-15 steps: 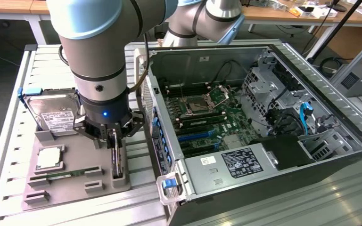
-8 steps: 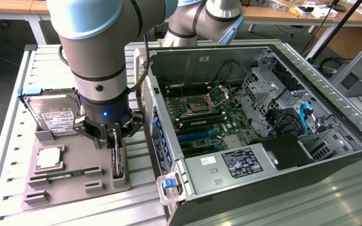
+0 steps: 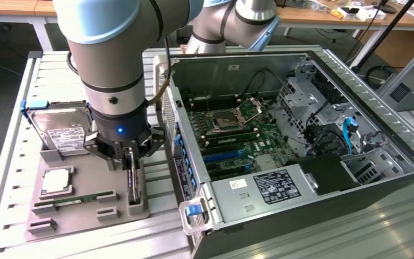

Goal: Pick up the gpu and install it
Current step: 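Pick up the gpu and move the gpu toward the slot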

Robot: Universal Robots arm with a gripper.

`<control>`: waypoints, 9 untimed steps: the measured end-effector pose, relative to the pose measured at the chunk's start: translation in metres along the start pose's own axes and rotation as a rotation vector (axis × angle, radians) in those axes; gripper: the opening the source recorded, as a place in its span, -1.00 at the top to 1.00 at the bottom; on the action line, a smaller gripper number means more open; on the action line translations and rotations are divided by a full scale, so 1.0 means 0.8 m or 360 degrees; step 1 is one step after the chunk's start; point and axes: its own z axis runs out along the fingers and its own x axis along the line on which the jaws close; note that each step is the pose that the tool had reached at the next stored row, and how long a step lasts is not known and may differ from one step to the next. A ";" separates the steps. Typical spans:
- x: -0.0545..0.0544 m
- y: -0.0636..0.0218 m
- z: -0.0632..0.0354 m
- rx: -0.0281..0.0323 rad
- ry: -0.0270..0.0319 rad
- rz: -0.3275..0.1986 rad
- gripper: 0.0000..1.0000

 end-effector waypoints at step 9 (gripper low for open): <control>0.000 0.000 -0.009 0.00003 0.00003 0.0000 0.47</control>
